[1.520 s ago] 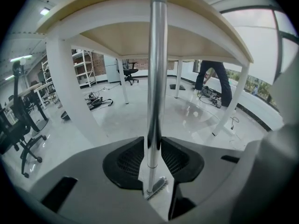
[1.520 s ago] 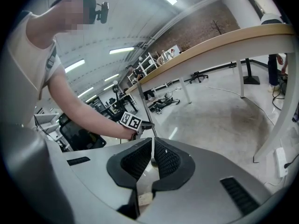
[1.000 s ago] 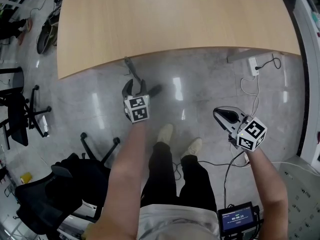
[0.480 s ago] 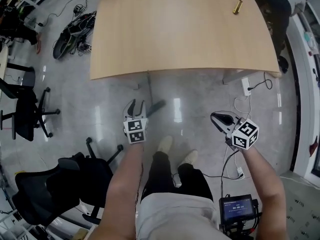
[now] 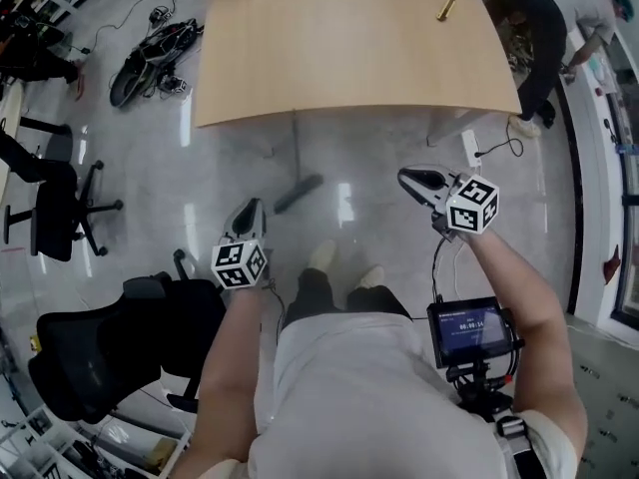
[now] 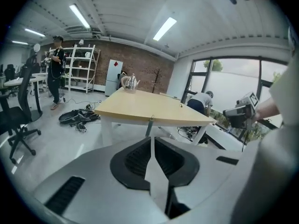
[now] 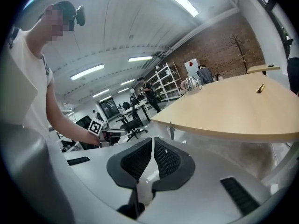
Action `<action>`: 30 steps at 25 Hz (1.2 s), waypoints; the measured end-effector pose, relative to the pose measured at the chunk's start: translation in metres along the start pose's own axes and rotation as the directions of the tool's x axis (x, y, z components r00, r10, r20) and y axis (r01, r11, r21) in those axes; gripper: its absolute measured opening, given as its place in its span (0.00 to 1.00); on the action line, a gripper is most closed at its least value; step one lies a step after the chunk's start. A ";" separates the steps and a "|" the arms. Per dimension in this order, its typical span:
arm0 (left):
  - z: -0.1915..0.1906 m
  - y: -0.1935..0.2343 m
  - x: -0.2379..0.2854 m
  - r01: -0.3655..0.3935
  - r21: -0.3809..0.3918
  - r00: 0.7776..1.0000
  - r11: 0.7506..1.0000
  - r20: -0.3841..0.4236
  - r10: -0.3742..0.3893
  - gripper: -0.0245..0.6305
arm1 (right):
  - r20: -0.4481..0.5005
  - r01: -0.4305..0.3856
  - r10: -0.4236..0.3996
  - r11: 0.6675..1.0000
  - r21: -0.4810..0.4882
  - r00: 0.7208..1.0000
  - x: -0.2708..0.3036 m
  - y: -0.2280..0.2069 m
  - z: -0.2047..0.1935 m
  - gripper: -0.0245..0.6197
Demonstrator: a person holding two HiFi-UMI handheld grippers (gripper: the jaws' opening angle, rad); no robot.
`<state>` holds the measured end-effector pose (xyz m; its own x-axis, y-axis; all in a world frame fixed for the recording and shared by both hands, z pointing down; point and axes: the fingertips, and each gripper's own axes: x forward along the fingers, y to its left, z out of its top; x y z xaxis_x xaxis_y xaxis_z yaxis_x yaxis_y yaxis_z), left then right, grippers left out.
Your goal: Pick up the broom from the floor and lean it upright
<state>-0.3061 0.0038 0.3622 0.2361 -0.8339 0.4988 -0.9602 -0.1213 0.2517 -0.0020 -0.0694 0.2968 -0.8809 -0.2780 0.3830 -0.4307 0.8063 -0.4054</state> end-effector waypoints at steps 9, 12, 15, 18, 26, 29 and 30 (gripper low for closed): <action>0.008 -0.047 -0.070 0.109 0.051 0.994 0.993 0.016 -0.110 0.08 | 0.032 -0.125 0.131 0.981 -0.149 0.991 0.040 0.071 0.032 0.08; 0.008 -0.056 -0.087 0.105 0.080 0.994 0.991 0.020 -0.107 0.08 | 0.017 -0.184 0.191 0.964 -0.191 0.981 0.059 0.099 0.032 0.08; 0.010 -0.074 -0.101 0.115 0.119 0.993 0.986 0.026 -0.119 0.08 | 0.029 -0.211 0.218 0.966 -0.151 0.976 0.056 0.119 0.024 0.08; 0.019 -0.081 -0.107 0.109 0.099 0.991 0.989 0.065 -0.115 0.08 | 0.038 -0.210 0.217 0.968 -0.138 0.976 0.049 0.126 0.019 0.08; 0.022 -0.109 -0.115 0.140 0.133 0.987 0.981 0.064 -0.150 0.08 | 0.074 -0.203 0.211 0.974 -0.104 0.975 0.033 0.140 0.007 0.08; 0.015 -0.126 -0.103 0.168 0.149 0.984 0.975 0.041 -0.176 0.08 | 0.090 -0.179 0.186 0.981 -0.078 0.978 0.020 0.130 0.007 0.08; 0.013 -0.128 -0.099 0.174 0.151 0.983 0.973 0.034 -0.181 0.08 | 0.096 -0.171 0.177 0.983 -0.070 0.979 0.018 0.127 0.007 0.08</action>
<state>-0.2084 0.0952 0.2696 0.4008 -0.8160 0.4165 -0.9158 -0.3447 0.2061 -0.0741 0.0246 0.2469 -0.9580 -0.1791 0.2238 -0.2588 0.8763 -0.4063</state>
